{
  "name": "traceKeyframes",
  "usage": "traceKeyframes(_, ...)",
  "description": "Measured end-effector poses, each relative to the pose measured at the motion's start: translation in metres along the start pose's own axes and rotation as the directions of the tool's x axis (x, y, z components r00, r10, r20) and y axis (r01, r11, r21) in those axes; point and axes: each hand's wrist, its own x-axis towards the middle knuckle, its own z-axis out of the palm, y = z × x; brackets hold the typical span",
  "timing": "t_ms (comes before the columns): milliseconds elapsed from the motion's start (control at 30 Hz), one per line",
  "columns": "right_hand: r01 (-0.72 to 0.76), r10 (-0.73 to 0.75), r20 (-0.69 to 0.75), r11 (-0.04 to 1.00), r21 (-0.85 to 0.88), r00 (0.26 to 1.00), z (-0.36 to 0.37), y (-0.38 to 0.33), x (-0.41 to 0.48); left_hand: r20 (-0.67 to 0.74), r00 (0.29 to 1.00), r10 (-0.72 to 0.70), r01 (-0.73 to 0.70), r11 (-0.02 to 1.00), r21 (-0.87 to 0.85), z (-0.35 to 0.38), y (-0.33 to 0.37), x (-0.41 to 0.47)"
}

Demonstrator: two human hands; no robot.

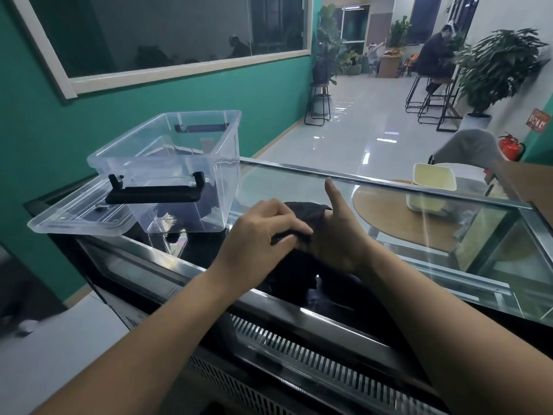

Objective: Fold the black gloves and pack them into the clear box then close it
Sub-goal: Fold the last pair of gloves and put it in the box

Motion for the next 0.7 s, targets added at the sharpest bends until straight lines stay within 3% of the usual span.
traceKeyframes(100,0.020,-0.014,-0.074,0.997,0.081,0.997,0.006,0.001,-0.002,0.031,0.999,0.014,-0.015,0.999,0.030,0.011,-0.006,-0.016)
traceKeyframes(200,0.021,0.008,-0.071,0.919,0.393,0.997,0.013,0.004,-0.002,0.055,0.998,0.028,-0.032,0.997,0.076,0.022,-0.009,-0.030)
traceKeyframes(500,-0.055,0.079,-0.124,0.981,0.185,0.989,-0.001,0.005,0.001,0.098,0.995,-0.006,0.000,0.998,0.061,0.037,-0.008,-0.044)
traceKeyframes(700,-0.100,0.131,-0.141,0.973,0.209,0.981,0.006,0.002,-0.003,0.128,0.991,-0.046,0.051,0.998,-0.042,0.037,-0.006,-0.042)
